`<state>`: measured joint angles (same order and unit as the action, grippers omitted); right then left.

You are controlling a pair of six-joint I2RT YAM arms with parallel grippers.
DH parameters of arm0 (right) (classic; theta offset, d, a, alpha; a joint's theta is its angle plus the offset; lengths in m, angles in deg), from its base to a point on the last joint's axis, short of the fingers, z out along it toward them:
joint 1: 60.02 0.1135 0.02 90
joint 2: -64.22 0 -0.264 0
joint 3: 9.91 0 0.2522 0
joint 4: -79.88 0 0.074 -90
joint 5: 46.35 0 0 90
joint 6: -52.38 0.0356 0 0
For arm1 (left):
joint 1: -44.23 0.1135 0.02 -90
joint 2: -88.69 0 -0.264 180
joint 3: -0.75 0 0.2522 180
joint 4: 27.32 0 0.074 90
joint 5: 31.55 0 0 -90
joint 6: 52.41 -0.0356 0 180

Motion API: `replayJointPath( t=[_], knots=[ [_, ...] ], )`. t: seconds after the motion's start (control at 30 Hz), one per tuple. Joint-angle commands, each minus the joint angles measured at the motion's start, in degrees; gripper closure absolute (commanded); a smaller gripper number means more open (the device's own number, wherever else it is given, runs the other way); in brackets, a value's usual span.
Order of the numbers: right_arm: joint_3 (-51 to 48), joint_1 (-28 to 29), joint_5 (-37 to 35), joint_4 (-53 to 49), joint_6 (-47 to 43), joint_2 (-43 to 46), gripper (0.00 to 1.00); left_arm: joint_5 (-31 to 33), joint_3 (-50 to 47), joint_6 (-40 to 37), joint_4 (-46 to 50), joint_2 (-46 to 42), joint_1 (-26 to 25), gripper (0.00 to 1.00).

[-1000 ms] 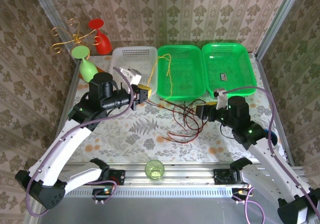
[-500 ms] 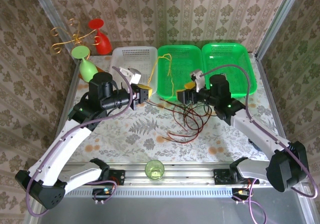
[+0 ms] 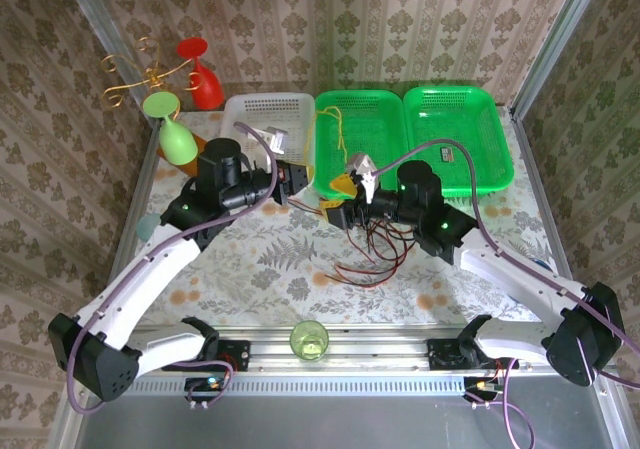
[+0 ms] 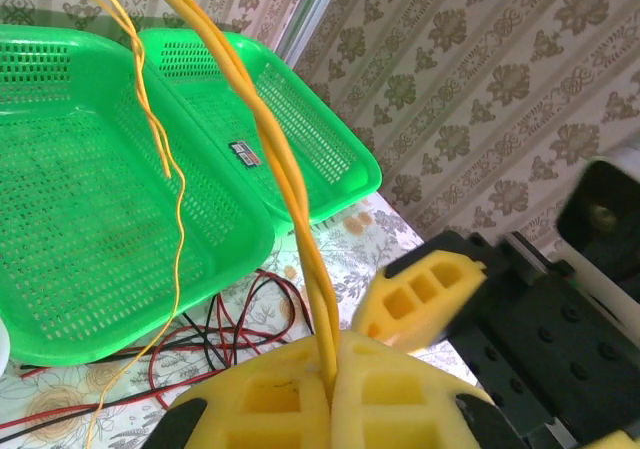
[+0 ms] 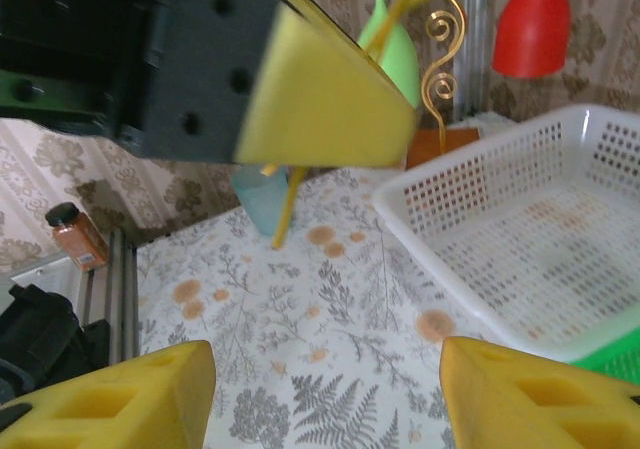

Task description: Untangle the cables

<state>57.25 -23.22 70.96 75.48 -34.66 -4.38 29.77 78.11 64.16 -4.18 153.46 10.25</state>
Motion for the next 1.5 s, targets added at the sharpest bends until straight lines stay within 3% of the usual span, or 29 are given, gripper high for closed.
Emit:
replayJointPath(
  t=[0.0, 0.33, 0.8, 1.23, 1.47],
  knots=[
    [0.22, 0.25, 3.39, 3.96, 0.64, 0.31, 0.41, -0.14, -0.2, 3.38, -4.09, -0.26, 0.4, 1.0],
    [4.4, 1.17, 7.58, 3.21, 2.53, -3.57, 0.48, -1.67, -1.19, 4.37, -5.4, -0.09, 0.44, 1.0],
    [8.75, 1.44, 6.32, 3.02, 2.49, -7.53, 0.57, -3.06, -1.96, 4.03, -5.45, -0.26, 0.15, 1.0],
    [10.54, 1.43, 7.07, 2.19, 2.0, -9.69, 0.78, -3.09, -2.61, 4.3, -5.41, -0.81, -0.12, 1.0],
    [10.49, 1.44, 7.6, 2.49, 1.87, -9.98, 0.99, -3.4, -2.68, 4.49, -5.08, -0.88, -0.12, 1.0]
  ],
)
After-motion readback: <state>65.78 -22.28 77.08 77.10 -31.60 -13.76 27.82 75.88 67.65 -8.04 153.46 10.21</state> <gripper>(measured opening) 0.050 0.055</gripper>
